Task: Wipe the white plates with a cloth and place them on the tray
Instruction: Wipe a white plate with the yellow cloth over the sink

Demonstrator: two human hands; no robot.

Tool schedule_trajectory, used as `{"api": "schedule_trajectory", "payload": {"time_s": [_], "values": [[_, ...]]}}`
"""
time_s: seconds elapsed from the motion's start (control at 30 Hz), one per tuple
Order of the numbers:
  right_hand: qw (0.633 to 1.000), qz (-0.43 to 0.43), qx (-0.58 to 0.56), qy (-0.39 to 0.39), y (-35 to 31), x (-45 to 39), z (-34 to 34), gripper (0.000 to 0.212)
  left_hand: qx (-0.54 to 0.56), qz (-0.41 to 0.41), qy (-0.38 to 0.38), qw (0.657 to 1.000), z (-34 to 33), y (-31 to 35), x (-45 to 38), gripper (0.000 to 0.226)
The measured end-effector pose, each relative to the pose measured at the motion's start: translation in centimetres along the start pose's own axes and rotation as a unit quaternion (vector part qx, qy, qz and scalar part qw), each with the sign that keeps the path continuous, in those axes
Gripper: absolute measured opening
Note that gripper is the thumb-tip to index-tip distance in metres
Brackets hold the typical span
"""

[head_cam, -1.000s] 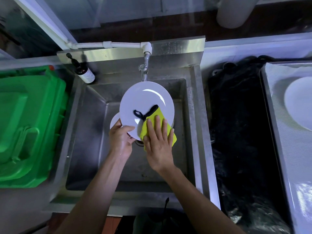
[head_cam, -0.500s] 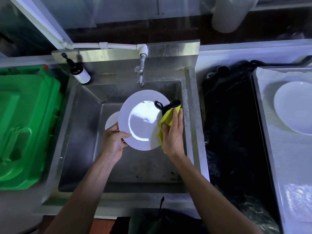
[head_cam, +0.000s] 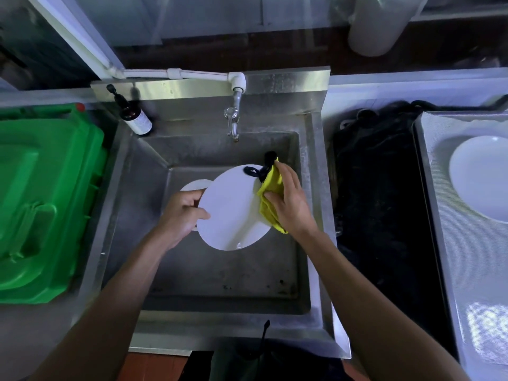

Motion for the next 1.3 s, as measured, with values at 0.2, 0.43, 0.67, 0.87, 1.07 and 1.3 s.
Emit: {"api": "schedule_trajectory", "payload": {"time_s": [0.2,0.43,0.67,0.87,1.07,1.3], "values": [[0.997,0.061,0.043,-0.024,-1.8,-0.6,-0.4,0.076,-0.106,-0.044,-0.057,0.992,-0.3,1.3,-1.1,0.022],[0.984,0.136,0.110,-0.014,-3.9,-0.2,-0.9,0.063,-0.181,-0.065,-0.114,0.975,-1.9,3.4,-2.1,0.040],[0.975,0.126,0.183,0.006,-3.8,0.8,-1.1,0.046,-0.251,-0.096,-0.115,0.956,-2.6,4.0,-2.1,0.082],[0.970,0.135,0.201,0.035,-3.9,1.7,-0.6,0.051,-0.209,-0.124,-0.029,0.970,-2.5,2.1,-2.2,0.080],[0.970,0.118,0.194,0.088,-3.8,2.0,1.0,0.052,-0.021,-0.048,0.151,0.987,-0.8,-1.7,0.0,0.040],[0.958,0.145,0.195,0.155,-4.0,2.5,1.7,0.055,0.513,0.227,0.097,0.822,-5.6,-5.3,1.8,0.059]]}}
Point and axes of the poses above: each hand's wrist, its own x-axis away from the middle knuckle, its own z-axis out of the back of the hand, y = z × x, the point moved 7 cm from there along -x, towards the middle knuckle, and after that the axes turned 5 degrees about -z, right-handed, at the moved point
